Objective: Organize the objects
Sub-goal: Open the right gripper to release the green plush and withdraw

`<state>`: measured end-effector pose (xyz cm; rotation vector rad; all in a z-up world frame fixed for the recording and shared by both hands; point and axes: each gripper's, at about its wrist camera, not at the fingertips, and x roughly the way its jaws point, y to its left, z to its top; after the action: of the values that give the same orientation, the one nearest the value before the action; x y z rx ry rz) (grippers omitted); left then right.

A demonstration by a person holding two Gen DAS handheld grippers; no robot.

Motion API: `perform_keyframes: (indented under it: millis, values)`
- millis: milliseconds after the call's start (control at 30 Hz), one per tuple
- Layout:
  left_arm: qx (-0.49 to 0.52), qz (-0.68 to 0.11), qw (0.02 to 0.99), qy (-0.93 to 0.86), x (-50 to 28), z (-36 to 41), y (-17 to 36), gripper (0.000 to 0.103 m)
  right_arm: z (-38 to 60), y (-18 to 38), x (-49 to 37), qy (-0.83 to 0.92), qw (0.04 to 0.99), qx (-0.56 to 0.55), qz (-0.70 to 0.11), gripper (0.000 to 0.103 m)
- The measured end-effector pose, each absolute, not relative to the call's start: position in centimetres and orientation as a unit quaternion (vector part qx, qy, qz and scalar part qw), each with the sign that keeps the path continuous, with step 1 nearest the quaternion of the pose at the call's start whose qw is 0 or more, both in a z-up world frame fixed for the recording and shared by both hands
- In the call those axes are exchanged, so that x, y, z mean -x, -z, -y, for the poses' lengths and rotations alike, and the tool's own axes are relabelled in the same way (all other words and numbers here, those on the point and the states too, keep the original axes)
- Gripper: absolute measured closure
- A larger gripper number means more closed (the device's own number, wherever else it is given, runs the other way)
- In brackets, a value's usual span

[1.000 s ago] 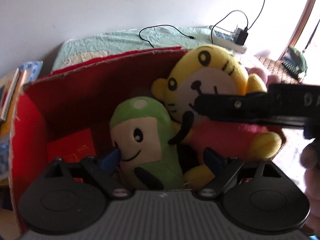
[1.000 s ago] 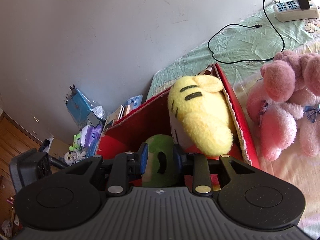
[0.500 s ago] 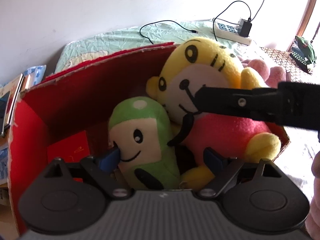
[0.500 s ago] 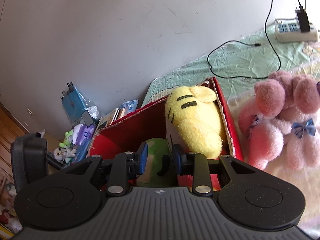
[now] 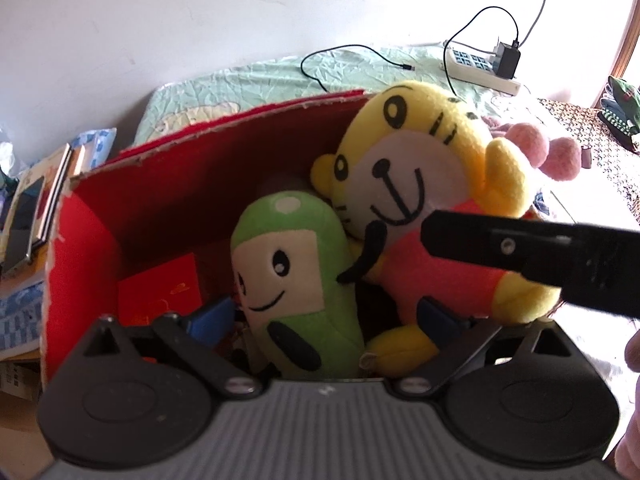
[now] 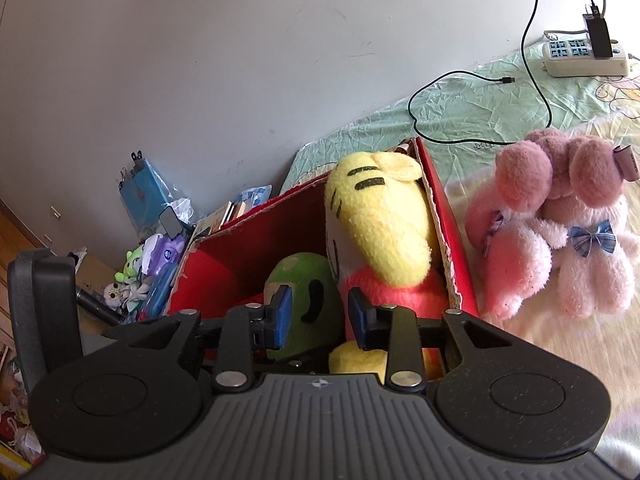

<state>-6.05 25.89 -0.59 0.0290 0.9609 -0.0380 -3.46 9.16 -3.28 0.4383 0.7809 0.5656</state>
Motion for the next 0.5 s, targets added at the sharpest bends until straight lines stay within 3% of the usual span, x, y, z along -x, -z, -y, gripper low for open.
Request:
perform_keyframes:
  millis: [500]
  values:
    - [-0.031,-0.451,0.892,-0.013,7.0,-25.0,-0.2,0.003,-8.1,2.9,4.9,-0.282,0.868,-0.205,-0.353,0.066]
